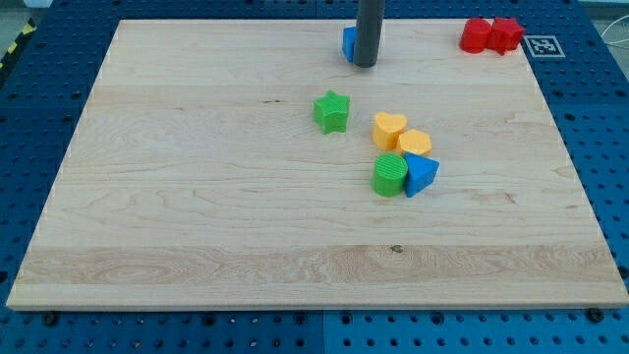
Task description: Nudge the blue cube up a bit
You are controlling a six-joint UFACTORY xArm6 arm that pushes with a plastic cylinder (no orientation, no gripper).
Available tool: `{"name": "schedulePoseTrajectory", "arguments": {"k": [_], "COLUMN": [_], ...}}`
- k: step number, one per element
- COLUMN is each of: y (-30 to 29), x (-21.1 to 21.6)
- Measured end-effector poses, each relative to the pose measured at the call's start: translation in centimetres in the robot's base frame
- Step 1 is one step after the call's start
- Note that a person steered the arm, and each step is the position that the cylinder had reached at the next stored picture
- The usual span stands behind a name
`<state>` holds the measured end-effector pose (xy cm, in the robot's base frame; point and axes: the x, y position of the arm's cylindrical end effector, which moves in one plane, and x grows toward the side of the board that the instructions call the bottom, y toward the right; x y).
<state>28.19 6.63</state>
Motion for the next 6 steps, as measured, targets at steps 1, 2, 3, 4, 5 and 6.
{"name": "schedulePoseTrajectory", "arguments": {"k": [1, 2, 3, 4, 5, 6], "y": [0.0, 3.0, 6.4, 6.7, 3.9, 1.0], "x": [-0.8, -0.7, -0.8, -0.9, -0.9, -0.9]}}
